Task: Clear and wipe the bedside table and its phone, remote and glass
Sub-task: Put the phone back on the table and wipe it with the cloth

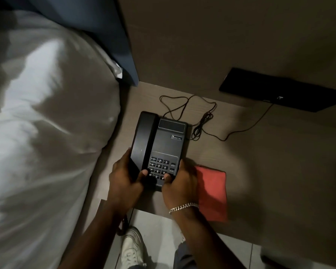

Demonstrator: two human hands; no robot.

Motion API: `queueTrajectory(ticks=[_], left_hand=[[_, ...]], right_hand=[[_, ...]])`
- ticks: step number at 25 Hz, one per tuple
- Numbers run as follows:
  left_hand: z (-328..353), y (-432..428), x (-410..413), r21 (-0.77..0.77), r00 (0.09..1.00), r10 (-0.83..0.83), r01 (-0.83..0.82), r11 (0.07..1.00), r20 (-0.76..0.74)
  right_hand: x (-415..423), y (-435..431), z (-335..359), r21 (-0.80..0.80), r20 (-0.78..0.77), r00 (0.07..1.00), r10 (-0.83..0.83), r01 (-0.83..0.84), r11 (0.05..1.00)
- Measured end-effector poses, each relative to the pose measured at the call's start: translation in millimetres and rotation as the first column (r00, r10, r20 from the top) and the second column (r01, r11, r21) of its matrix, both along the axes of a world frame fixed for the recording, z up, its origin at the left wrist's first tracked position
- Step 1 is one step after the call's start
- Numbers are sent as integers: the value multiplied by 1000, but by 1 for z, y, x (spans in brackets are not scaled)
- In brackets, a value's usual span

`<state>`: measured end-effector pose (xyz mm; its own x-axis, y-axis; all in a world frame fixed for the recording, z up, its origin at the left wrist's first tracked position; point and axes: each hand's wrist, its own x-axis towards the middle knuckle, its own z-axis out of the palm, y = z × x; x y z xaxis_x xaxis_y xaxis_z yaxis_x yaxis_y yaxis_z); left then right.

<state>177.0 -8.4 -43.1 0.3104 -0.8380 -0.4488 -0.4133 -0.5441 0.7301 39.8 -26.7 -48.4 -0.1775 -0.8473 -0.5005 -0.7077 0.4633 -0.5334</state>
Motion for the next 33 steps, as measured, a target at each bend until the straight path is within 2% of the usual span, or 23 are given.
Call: queueTrajectory(ticks=[3,9,12,15,17,19,22,25,28,30,33], left_hand=[[-5,-27,3,-21,1000,-22,22,1000,14],[0,-52,8,35,996,-72,70,997,49],[4,-37,10,-13,992,-106,107,994,65],[-4,-25,23,-47,980,-187,190,981,63],[-10,-19,27,-80,967,-234,243,967,100],[-19,-11,27,-101,951,-258,277,955,170],[-38,1,27,-174,903,-275,344,923,329],[-56,6,28,-184,857,-281,388,903,431],[-63,4,28,-137,796,-313,439,888,518],[-62,3,28,-105,765,-340,466,879,547],[-65,2,29,-101,740,-339,478,872,581]], right_hand=[[3,-24,-1,-13,-14,1000,18,-18,1000],[9,-50,8,-32,-37,999,-14,13,999],[-3,-34,22,-139,-78,995,55,-65,988],[-29,4,22,-358,-326,941,95,-216,908],[-43,32,7,-324,-469,880,78,-254,911],[-52,52,-18,-263,-523,840,143,-318,911],[-70,44,-46,-345,-490,840,234,-433,833],[-61,16,-35,-545,-305,933,190,-334,769],[-10,-19,-14,-663,-182,935,305,-346,664],[31,-40,-7,-647,-251,890,380,-446,618],[76,-66,-8,-448,-436,768,469,-637,627]])
